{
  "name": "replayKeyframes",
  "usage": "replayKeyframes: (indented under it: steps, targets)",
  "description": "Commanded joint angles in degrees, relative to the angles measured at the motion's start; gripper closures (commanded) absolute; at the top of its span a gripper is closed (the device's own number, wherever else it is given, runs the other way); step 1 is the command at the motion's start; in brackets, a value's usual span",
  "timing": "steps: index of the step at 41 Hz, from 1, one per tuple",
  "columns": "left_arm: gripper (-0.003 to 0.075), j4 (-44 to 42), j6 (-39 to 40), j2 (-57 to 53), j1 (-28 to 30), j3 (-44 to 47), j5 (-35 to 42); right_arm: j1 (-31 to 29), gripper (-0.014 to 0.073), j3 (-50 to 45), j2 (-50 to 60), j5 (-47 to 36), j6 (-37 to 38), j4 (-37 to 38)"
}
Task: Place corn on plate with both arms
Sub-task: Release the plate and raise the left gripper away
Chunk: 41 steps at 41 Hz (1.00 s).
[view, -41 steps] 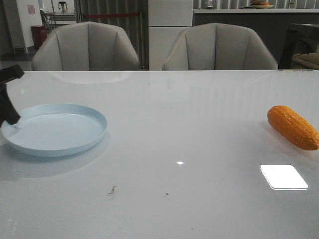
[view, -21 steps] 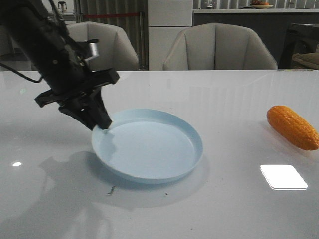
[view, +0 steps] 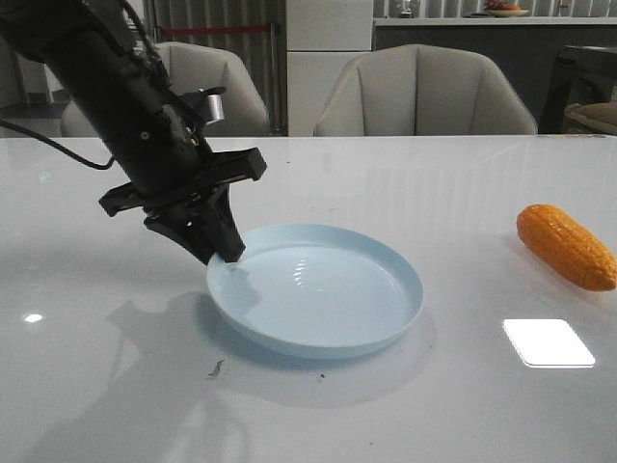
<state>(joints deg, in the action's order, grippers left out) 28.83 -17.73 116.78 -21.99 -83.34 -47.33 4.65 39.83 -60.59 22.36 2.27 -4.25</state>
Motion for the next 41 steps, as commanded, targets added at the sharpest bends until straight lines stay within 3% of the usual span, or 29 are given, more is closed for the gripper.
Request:
replayKeyframes:
  steps: [1,5,8,18,32,41]
  targets:
    - [0.0433,-0.4,0.5,-3.0,0.4,-1.7,-0.1,-0.4,0.0084,2.0,0.8,-3.3,-0.5,0.5]
    - [0.0276,-1.2,1.1,-3.0,0.4,-1.7,-1.0,-0.4,0.0084,2.0,0.8,-3.5,-0.5,0.5]
    - [0.0239,-1.4,1.2,-3.0,0.4,-1.7,-2.6,-0.4,0.0084,2.0,0.8,-3.6,-0.5,0.5]
    - [0.0248,-5.5,1.2,-3.0,1.2,-5.0,-5.5,-0.4,0.0084,2.0,0.8,-0.9,-0.5,1.8]
    - [0.0248,-9.3,5.6,-5.8,6.6,-25.9,-3.8,-0.4,0.0084,2.0,0.8,-0.9,-0.5,3.5]
    - [0.0249,-18.1,8.7,-12.7,9.2,-29.5,-3.1,-0.4,0.0084,2.0,0.8,-1.6,-0.5,3.6]
